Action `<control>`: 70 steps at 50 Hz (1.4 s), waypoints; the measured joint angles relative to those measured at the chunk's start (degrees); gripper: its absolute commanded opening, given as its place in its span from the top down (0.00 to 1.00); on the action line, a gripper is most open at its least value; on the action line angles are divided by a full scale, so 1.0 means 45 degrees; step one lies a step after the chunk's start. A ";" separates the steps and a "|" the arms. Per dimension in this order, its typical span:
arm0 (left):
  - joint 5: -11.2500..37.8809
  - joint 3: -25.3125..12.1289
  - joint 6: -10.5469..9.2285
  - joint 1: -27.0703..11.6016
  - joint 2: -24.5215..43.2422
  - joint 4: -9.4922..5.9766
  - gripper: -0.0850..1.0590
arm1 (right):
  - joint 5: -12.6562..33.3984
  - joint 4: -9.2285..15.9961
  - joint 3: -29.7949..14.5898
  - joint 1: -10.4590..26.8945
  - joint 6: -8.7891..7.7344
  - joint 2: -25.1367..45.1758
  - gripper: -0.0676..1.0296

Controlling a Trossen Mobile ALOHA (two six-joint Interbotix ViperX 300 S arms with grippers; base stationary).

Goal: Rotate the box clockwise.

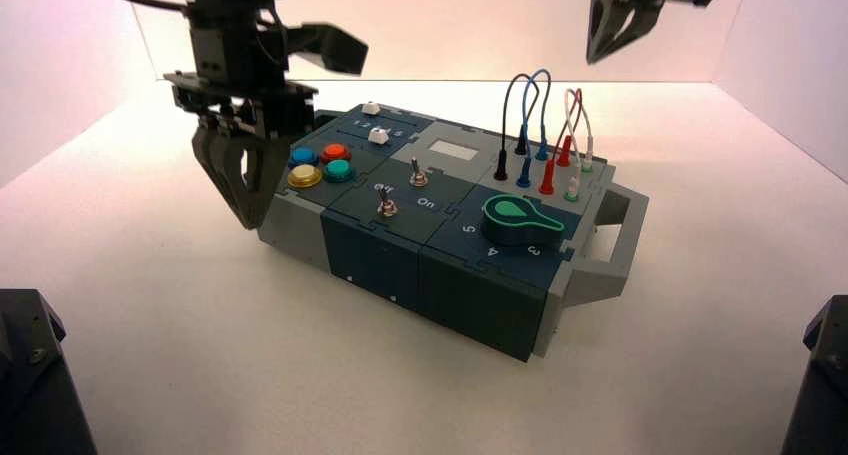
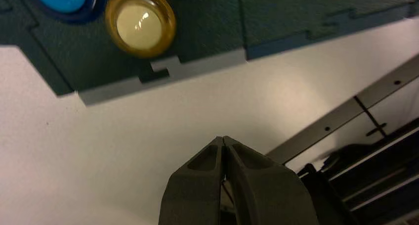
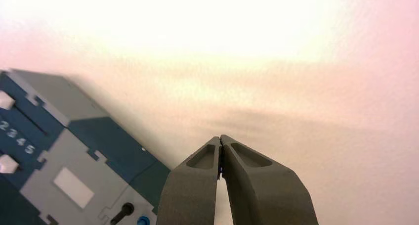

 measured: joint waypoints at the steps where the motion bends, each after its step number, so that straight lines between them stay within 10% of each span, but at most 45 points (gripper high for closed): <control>1: -0.0020 -0.0020 0.0000 0.0000 0.0078 0.0000 0.95 | 0.0000 0.0000 0.0000 0.0000 0.0000 0.0039 0.96; 27: -0.0273 -0.0391 0.0098 -0.0020 0.0840 0.0078 0.95 | 0.0254 0.0293 0.0059 0.1484 0.0020 0.1934 0.96; 70: -0.0742 -0.0859 0.0117 -0.0020 0.2031 0.0469 0.95 | 0.0273 0.0332 0.0313 0.1465 0.0000 0.2910 0.96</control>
